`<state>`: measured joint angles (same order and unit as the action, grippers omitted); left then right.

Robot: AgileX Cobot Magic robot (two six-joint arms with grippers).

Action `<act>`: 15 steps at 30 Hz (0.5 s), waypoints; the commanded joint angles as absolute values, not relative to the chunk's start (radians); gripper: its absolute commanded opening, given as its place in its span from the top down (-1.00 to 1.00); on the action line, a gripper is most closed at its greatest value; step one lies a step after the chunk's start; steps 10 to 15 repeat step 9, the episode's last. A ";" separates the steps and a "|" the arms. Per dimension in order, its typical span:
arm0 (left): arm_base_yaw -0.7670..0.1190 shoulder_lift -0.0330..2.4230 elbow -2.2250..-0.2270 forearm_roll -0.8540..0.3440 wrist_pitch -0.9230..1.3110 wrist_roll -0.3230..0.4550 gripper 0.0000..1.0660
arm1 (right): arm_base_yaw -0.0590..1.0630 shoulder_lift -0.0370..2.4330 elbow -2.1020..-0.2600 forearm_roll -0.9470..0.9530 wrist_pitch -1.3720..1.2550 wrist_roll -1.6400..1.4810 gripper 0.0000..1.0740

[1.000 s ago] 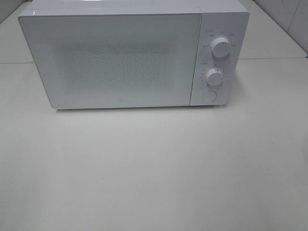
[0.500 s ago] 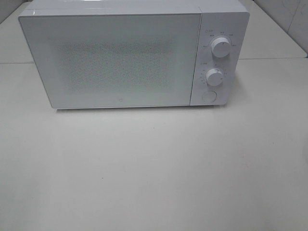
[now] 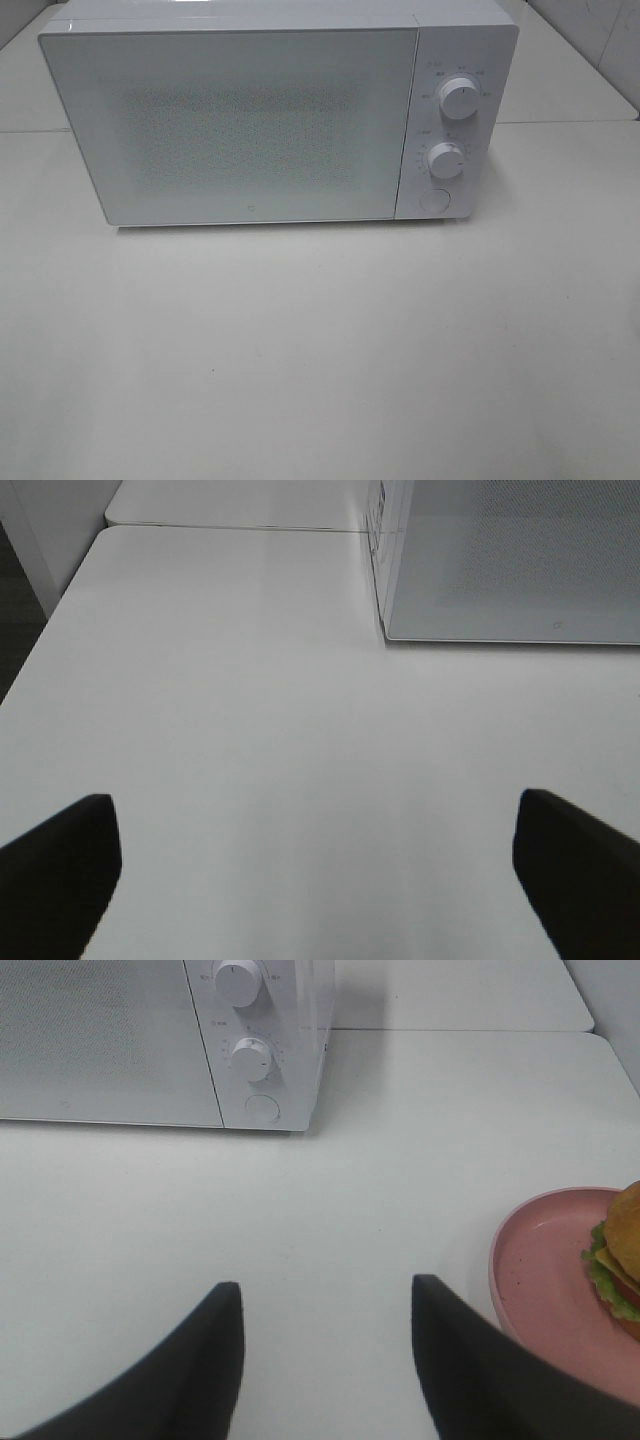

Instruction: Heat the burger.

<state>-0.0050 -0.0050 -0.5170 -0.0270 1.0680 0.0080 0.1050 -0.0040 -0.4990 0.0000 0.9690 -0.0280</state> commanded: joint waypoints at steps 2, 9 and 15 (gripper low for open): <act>-0.001 -0.026 -0.517 -0.029 1.072 0.000 -0.89 | 0.102 -0.030 -0.496 0.000 0.962 -0.027 0.01; -0.001 -0.026 -0.517 -0.029 1.072 0.000 -0.89 | 0.102 -0.030 -0.496 0.000 0.962 -0.027 0.01; -0.001 -0.026 -0.517 -0.029 1.072 0.000 -0.89 | 0.102 -0.030 -0.496 0.000 0.962 -0.027 0.01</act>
